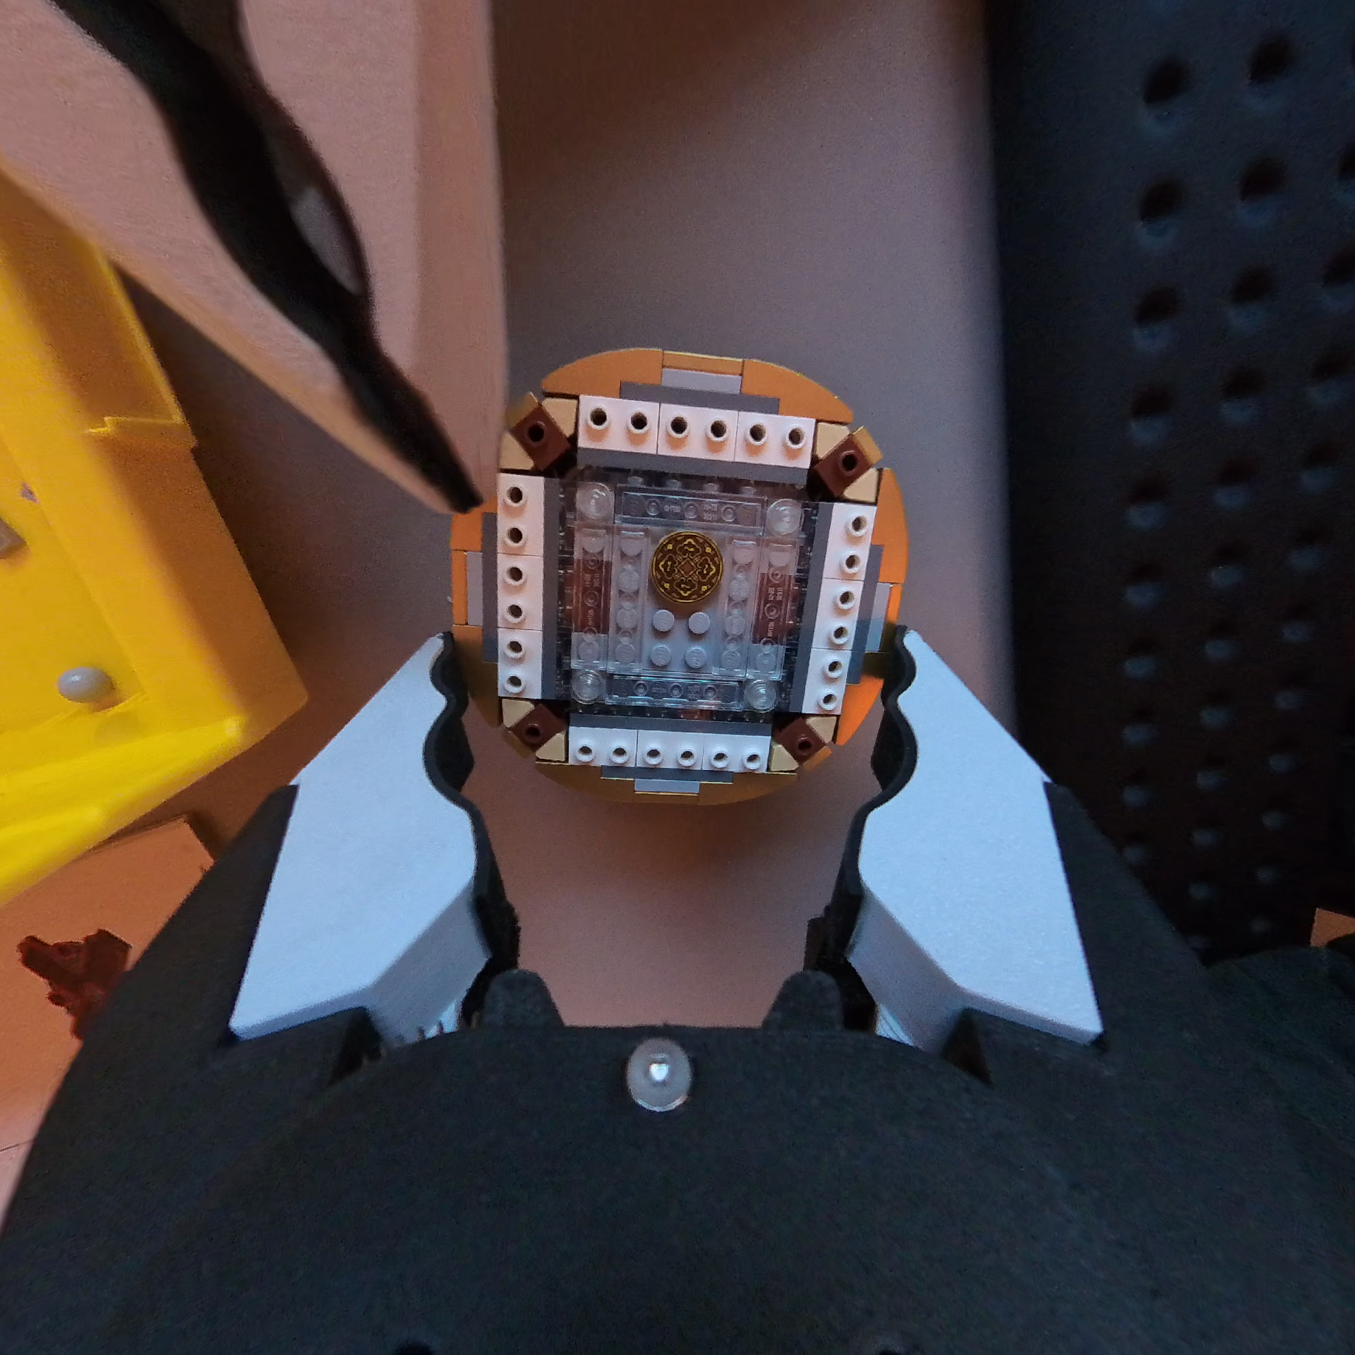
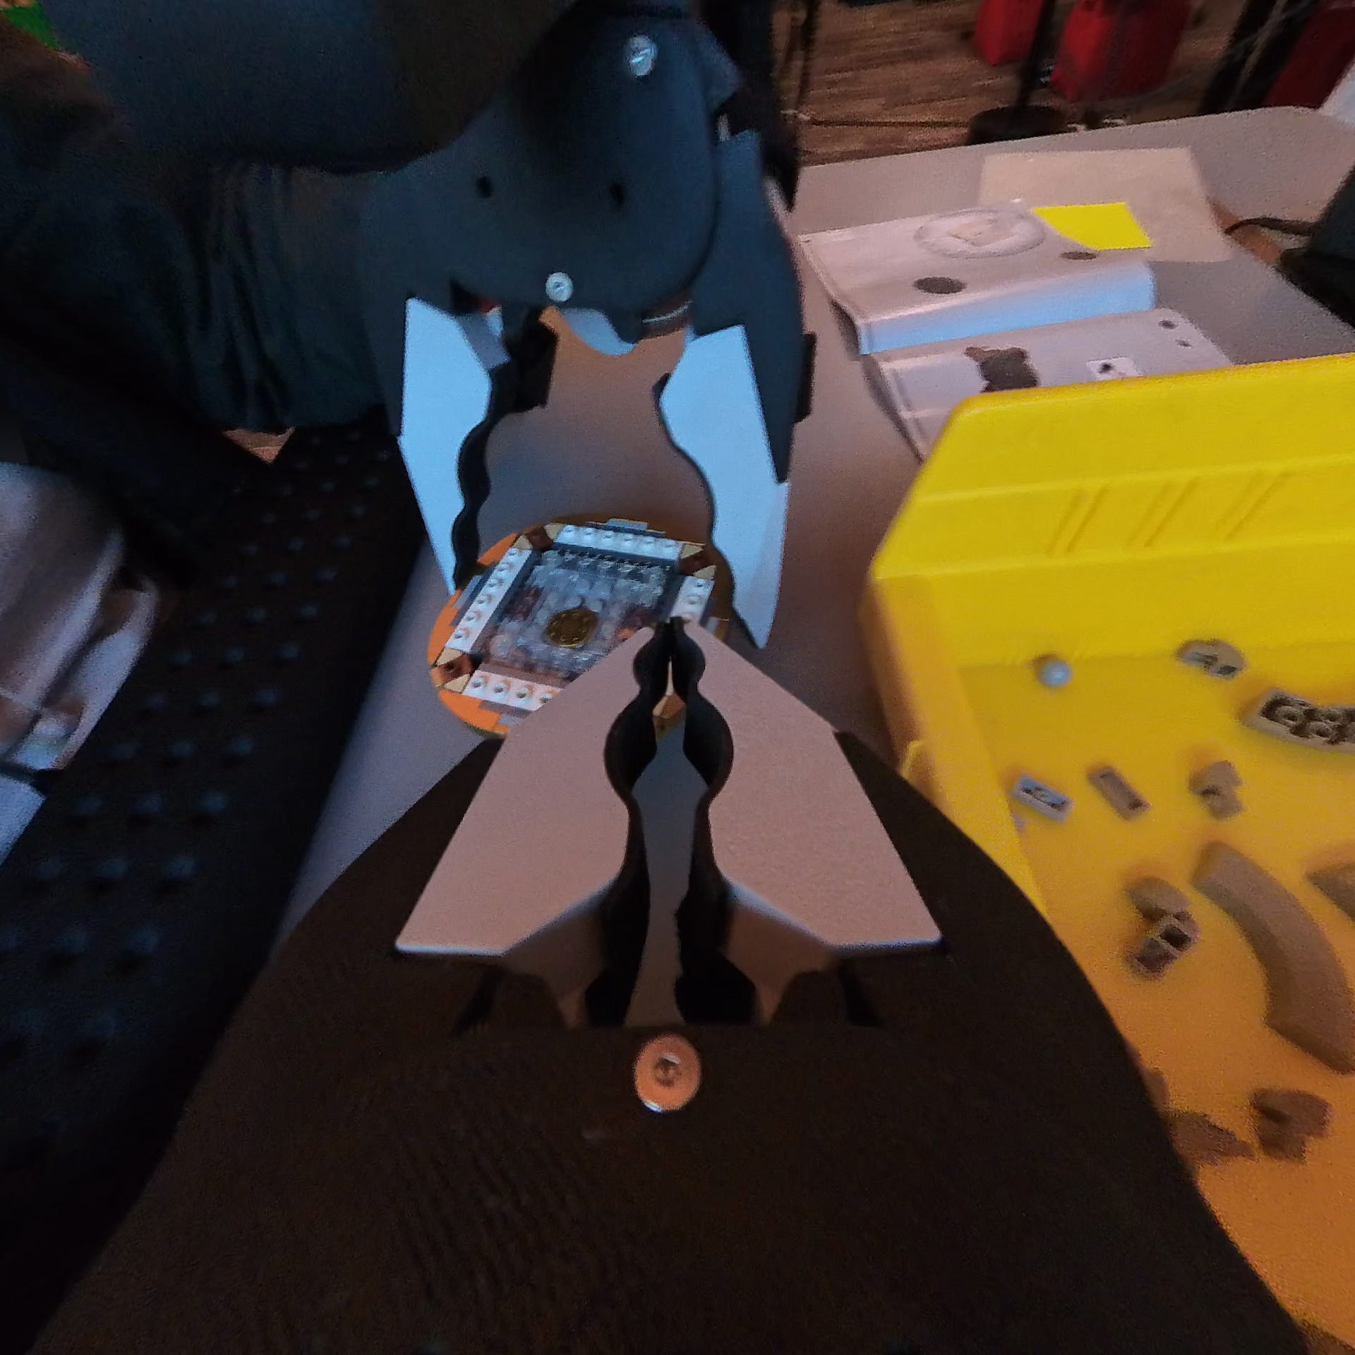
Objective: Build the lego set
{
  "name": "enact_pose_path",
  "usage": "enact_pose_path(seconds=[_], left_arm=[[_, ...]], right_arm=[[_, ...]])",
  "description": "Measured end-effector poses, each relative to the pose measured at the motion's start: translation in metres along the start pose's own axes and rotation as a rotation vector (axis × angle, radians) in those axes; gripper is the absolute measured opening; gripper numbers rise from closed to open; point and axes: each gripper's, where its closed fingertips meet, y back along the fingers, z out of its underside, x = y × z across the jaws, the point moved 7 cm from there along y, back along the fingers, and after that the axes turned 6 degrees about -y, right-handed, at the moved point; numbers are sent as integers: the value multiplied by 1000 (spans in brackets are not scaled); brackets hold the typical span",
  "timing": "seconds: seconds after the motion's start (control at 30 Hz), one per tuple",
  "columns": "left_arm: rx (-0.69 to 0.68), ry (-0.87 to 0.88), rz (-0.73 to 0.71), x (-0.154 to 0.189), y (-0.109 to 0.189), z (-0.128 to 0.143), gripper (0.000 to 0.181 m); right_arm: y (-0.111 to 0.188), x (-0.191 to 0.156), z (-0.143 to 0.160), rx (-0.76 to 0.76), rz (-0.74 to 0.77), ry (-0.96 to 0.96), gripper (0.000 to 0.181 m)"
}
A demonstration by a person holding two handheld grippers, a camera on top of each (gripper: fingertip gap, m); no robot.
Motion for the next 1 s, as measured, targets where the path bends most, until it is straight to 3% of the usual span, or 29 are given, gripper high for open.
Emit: enact_pose_path(seconds=[0.13,0.17,0.4,0.83,1.0], left_arm=[[-37,125,133,-2,-8,4,113],[-42,139,150,-3,-9,4,113],[-48,99,159,0,-6,10,113],[-50,112,152,3,1,18,108],[-55,129,149,4,2,22,108]], right_arm=[[-9,-9,1,-27,-57,7,0],[-11,-10,2,-33,-61,-7,8],[-22,-21,1,-109,-77,-38,28],[-34,-44,-1,-222,-10,117,19],[-36,-45,-2,-198,-22,125,18]])
